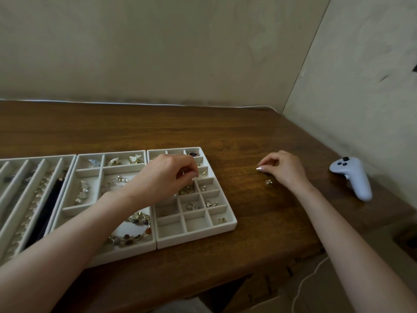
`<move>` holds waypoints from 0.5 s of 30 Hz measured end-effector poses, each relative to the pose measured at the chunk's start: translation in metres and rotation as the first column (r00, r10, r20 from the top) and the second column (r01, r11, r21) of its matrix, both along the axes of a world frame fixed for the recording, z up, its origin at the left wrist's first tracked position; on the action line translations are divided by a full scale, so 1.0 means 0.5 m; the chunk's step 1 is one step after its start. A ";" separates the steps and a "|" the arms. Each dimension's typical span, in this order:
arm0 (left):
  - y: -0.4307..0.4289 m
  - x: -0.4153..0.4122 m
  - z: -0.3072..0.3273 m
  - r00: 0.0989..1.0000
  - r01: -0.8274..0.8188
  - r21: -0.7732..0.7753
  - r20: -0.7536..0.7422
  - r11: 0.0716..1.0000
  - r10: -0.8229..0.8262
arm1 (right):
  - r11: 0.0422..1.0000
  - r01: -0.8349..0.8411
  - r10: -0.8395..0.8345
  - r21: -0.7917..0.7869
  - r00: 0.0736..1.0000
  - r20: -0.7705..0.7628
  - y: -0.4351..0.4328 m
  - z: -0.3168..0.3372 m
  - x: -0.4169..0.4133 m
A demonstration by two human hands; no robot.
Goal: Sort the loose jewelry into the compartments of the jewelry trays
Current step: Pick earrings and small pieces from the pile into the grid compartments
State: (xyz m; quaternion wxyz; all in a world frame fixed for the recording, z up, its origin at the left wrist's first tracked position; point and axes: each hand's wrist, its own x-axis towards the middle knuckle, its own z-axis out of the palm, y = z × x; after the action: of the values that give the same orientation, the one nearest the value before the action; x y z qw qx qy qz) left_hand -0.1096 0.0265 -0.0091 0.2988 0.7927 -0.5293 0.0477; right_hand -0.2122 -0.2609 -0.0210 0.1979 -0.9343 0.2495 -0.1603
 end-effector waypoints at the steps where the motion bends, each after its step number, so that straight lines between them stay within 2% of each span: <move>1: 0.000 0.000 0.000 1.000 0.000 -0.003 0.002 1.000 0.000 | 1.000 0.002 -0.002 0.002 1.000 -0.010 0.000 0.000 0.005; 3: 0.000 -0.001 0.000 1.000 0.000 -0.003 0.004 1.000 0.000 | 0.998 0.020 -0.020 0.052 1.000 0.009 -0.002 0.000 0.010; 4: 0.000 -0.001 0.001 1.000 0.002 0.000 0.004 1.000 -0.002 | 0.992 0.022 -0.027 0.125 0.999 0.039 -0.001 0.002 0.009; 7: 0.001 -0.003 0.002 1.000 0.010 0.004 0.000 1.000 -0.010 | 0.888 -0.034 -0.032 0.458 0.990 0.136 0.014 0.018 -0.005; 8: 0.001 -0.003 0.003 1.000 0.012 0.004 0.000 1.000 -0.012 | 0.849 -0.056 -0.027 0.526 0.989 0.148 0.020 0.022 -0.010; 15: 0.001 -0.005 0.005 1.000 0.016 0.007 0.006 1.000 -0.016 | 0.807 -0.159 0.137 0.569 0.987 0.082 0.085 0.050 -0.037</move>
State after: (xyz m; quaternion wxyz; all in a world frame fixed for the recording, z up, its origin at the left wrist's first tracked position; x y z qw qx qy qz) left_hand -0.1120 0.0271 -0.0065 0.2949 0.7893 -0.5365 0.0462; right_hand -0.2306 -0.2183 0.0039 0.4863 -0.8448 0.2088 -0.0793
